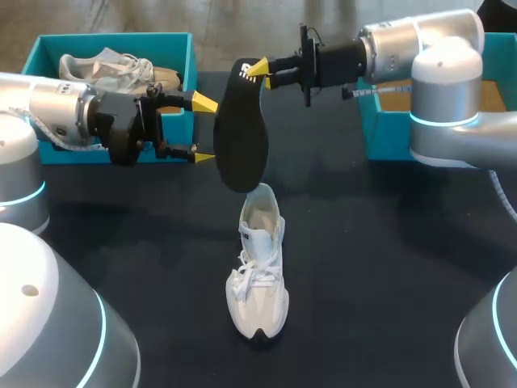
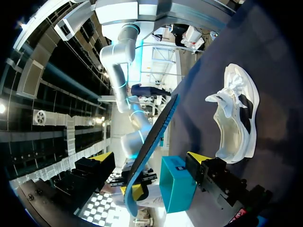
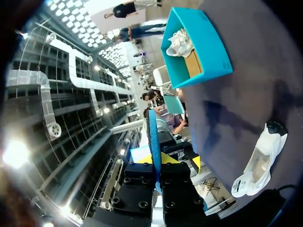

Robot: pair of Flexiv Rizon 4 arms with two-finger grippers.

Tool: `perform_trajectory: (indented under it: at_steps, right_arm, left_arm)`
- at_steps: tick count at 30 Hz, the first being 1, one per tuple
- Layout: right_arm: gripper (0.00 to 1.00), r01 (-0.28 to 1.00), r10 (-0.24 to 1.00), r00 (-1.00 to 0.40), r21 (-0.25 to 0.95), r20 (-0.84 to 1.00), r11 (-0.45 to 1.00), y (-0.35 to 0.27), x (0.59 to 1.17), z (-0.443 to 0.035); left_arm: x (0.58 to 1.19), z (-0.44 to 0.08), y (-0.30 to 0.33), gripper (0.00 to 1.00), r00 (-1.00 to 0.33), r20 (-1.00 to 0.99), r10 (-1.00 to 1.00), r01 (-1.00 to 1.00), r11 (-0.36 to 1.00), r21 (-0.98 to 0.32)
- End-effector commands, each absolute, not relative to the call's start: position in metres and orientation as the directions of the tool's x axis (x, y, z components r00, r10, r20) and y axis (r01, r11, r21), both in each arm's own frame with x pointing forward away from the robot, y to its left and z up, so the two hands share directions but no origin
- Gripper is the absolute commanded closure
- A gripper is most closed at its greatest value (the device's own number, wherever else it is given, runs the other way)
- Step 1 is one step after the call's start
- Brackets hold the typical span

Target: Take the shoe out of the shoebox, open the shoe tongue, remove and reinsert the insole, then place the shoe into the shoebox

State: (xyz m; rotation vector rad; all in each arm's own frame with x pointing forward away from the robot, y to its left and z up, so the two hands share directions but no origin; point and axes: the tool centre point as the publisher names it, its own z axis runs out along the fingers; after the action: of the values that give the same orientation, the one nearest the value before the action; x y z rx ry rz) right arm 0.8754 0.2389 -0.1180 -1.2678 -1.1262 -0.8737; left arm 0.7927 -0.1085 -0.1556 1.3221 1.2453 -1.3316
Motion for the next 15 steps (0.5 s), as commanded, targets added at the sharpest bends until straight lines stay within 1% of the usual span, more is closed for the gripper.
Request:
perform_trajectory:
  at_steps: [1,9,15]
  right_arm:
    - [1.0,0.955,0.09,0.257,-0.267,0.962,0.13,0.2393,0.8741,-0.1178]
    - [1.0,0.955,0.09,0.257,-0.267,0.962,0.13,0.2393,0.8741,-0.1178]
    - [1.0,0.955,0.09,0.257,-0.267,0.962,0.13,0.2393,0.8741,-0.1178]
  left_arm:
    - [0.792,-0.1562,-0.1091,0.0,-0.066,-0.995,0.068,0.989,-0.129,-0.075]
    - [0.7903,-0.1577,-0.1038,0.0,-0.067,-0.997,0.037,0.991,-0.116,-0.071]
    - [0.7904,-0.156,-0.109,0.0,-0.035,-0.999,0.012,0.991,-0.127,-0.036]
